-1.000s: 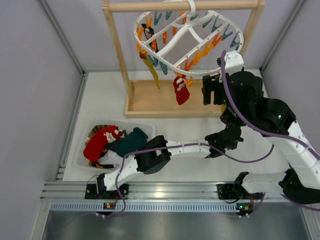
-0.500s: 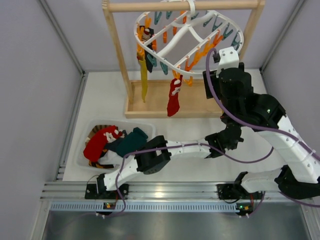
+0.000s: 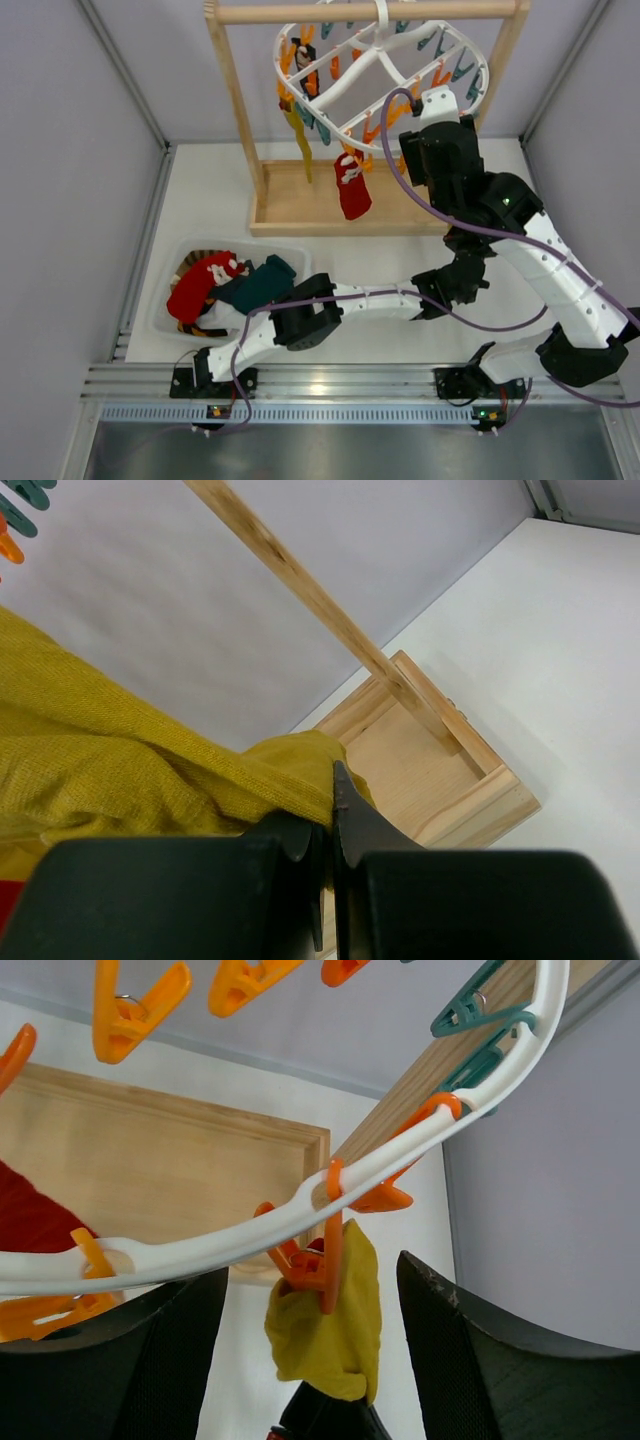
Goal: Remove the socks clipped to the hanger
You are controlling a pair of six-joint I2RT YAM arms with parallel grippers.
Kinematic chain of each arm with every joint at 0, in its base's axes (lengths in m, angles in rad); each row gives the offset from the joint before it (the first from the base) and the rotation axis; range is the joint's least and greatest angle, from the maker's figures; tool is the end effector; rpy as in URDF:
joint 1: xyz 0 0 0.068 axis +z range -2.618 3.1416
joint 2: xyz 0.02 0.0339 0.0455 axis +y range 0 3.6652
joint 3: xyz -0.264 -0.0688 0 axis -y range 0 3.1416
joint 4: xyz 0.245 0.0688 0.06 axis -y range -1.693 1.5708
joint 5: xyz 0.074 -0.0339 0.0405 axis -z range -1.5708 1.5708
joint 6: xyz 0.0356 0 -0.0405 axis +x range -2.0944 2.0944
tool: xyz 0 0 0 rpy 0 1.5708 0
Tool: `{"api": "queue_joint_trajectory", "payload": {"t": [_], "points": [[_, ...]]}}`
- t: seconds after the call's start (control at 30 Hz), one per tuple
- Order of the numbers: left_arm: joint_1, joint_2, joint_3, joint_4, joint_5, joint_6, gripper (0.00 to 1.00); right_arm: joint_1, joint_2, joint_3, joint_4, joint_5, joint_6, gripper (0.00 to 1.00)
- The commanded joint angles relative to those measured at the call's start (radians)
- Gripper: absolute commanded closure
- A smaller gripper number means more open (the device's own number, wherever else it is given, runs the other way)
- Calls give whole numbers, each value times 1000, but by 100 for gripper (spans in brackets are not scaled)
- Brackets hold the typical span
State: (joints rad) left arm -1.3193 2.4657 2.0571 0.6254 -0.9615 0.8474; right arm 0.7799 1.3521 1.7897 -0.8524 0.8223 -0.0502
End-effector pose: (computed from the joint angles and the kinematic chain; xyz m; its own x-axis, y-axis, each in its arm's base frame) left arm 0.1693 -0.5417 0.2567 0.3015 0.5503 -0.7787 0.1949 0.7639 0.6153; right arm 0.1955 0.1566 0.4898 -0.2861 -0.3310 -0.8992 -0.0162 0.9400 -0.3408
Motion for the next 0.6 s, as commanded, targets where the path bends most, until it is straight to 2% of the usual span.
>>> {"api": "queue_joint_trajectory", "payload": {"t": [0.0,0.33,0.53,0.57], "points": [[-12,-47,28,40,7,-5,100,-33,-7,10,127,41,-48,34],[-14,-57,25,40,10,-16,100,-48,-30,-79,279,38,-120,42],[-14,-60,26,42,13,-18,100,-45,-73,-114,223,-109,-33,43],[-14,-62,25,40,14,-19,100,-47,-106,-166,251,-145,-16,43]]}}
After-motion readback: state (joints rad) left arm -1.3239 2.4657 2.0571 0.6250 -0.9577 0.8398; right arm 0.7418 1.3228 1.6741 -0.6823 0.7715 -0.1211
